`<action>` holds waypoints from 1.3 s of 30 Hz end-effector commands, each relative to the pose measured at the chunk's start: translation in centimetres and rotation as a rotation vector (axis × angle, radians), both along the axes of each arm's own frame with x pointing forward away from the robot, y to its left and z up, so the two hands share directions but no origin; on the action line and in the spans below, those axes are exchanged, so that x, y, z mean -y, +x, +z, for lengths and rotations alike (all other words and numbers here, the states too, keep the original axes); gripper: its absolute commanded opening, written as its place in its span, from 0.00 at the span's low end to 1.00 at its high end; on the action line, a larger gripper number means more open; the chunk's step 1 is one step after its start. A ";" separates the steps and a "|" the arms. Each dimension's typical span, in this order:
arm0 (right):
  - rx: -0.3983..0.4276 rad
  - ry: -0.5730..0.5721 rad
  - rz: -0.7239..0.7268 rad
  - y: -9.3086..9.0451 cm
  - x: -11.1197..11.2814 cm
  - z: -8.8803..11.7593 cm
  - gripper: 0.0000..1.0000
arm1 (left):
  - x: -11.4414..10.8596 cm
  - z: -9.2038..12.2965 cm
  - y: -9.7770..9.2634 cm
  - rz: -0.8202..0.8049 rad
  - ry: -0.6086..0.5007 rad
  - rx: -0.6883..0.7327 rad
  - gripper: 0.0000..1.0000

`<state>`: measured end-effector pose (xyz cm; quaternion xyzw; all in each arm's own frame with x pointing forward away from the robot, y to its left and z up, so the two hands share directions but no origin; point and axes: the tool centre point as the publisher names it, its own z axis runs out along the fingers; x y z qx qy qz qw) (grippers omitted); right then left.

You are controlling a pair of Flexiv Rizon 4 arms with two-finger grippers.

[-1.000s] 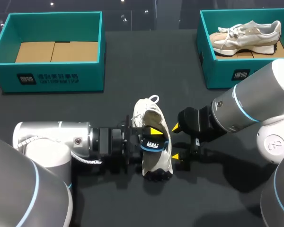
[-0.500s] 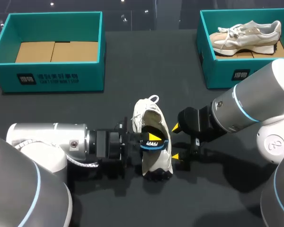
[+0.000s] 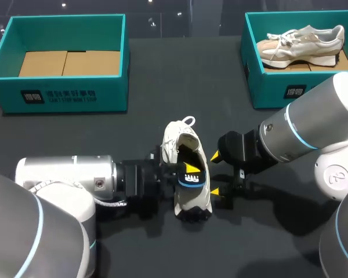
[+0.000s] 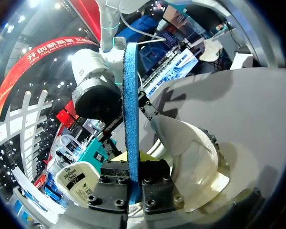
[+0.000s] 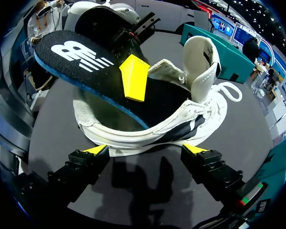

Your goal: Take the shoe out of the shoebox, open the shoe tongue, remove and reinsert the insole, then place the shoe into the shoebox

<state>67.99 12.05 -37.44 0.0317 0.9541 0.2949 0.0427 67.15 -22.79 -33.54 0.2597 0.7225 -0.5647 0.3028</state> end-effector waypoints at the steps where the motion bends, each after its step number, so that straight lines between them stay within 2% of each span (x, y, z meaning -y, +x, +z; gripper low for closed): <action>1: 0.001 0.002 0.001 -0.1 0.1 0.0 1.00 | 0.8 -0.7 0.6 0.022 0.020 0.005 0.00; 7: 0.001 0.002 0.001 -0.1 0.1 0.0 1.00 | 0.3 0.1 0.4 0.020 0.012 -0.033 0.00; 8: 0.001 0.002 0.001 -0.1 0.1 0.0 1.00 | 0.2 0.3 0.3 0.017 0.006 -0.044 0.14; 9: 0.001 0.002 0.001 -0.1 0.1 0.0 1.00 | 0.0 0.6 0.1 0.015 0.003 -0.048 0.20; 11: 0.001 0.002 0.001 -0.1 0.1 0.0 1.00 | -0.3 1.0 -0.1 0.007 -0.008 -0.061 0.28; 14: 0.001 0.002 0.001 -0.1 0.1 0.0 1.00 | -0.9 1.5 -0.5 -0.017 -0.014 -0.091 0.33; 24: 0.001 0.002 0.001 -0.1 0.1 0.0 1.00 | -2.2 2.5 -1.1 -0.058 -0.027 -0.097 0.28; 26: 0.001 0.002 0.001 -0.1 0.1 0.0 1.00 | -1.9 2.3 -1.2 -0.071 -0.025 -0.096 0.22; 29: 0.001 0.002 0.001 -0.1 0.1 0.0 1.00 | -1.3 1.9 -1.3 -0.093 -0.014 -0.093 0.00; 39: 0.001 0.002 0.001 -0.1 0.1 0.0 1.00 | 0.1 -0.1 -0.5 -0.088 0.052 -0.023 0.00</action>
